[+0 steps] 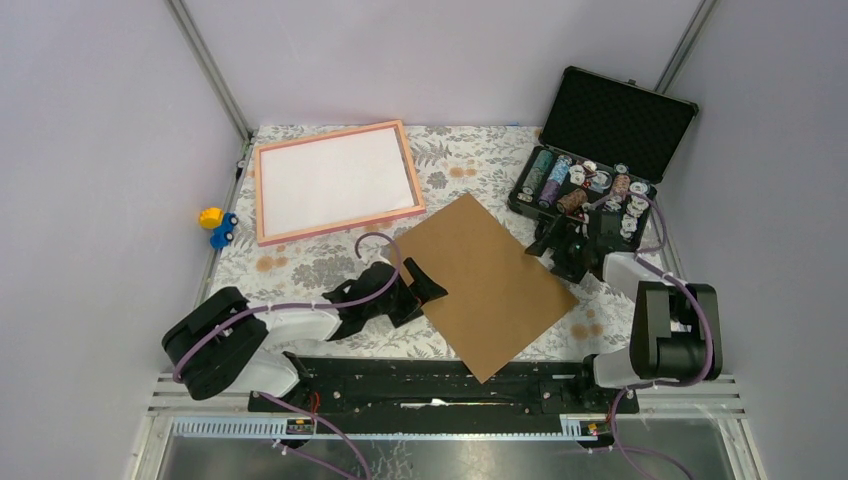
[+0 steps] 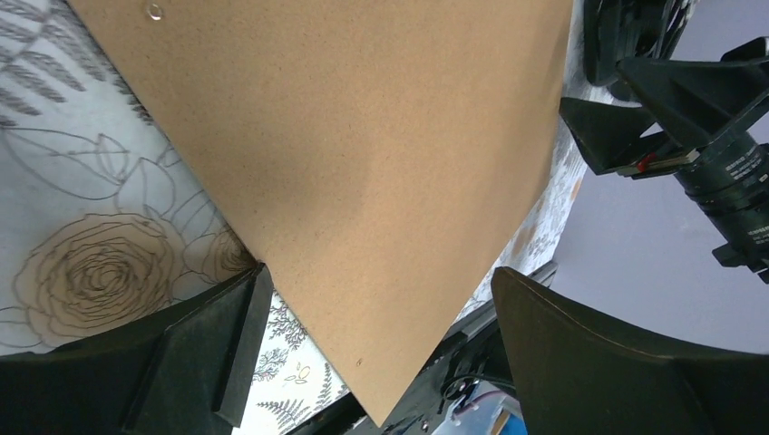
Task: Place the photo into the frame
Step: Adjust the photo frame item at the center of the board.
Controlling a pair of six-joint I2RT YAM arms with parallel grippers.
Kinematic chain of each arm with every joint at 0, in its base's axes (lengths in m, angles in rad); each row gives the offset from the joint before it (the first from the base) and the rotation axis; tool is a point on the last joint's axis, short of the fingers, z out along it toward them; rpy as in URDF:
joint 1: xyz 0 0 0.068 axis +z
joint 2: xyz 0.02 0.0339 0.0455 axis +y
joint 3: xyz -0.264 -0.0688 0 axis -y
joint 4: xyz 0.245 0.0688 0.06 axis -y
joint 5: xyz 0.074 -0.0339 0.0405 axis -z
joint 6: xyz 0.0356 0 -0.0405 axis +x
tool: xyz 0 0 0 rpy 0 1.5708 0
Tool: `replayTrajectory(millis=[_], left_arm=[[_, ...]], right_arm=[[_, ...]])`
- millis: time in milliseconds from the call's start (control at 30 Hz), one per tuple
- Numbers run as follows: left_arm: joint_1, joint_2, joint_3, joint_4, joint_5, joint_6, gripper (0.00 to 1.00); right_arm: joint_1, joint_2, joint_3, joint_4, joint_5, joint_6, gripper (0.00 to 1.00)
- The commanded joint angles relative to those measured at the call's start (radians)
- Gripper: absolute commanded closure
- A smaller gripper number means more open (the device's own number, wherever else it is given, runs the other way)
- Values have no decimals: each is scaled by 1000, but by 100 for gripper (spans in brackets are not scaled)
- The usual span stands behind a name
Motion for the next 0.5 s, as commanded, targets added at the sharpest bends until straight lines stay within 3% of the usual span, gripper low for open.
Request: replayTrajectory(millis=[0, 167, 467], left_arm=[[-35, 32, 76, 53, 22, 75, 1], [-68, 38, 134, 52, 39, 119, 2], [-82, 40, 197, 106, 101, 223, 2]], right_arm=[[-36, -57, -145, -87, -79, 89, 0], [-38, -223, -234, -101, -86, 146, 0], [-40, -350, -330, -107, -59, 170, 0]])
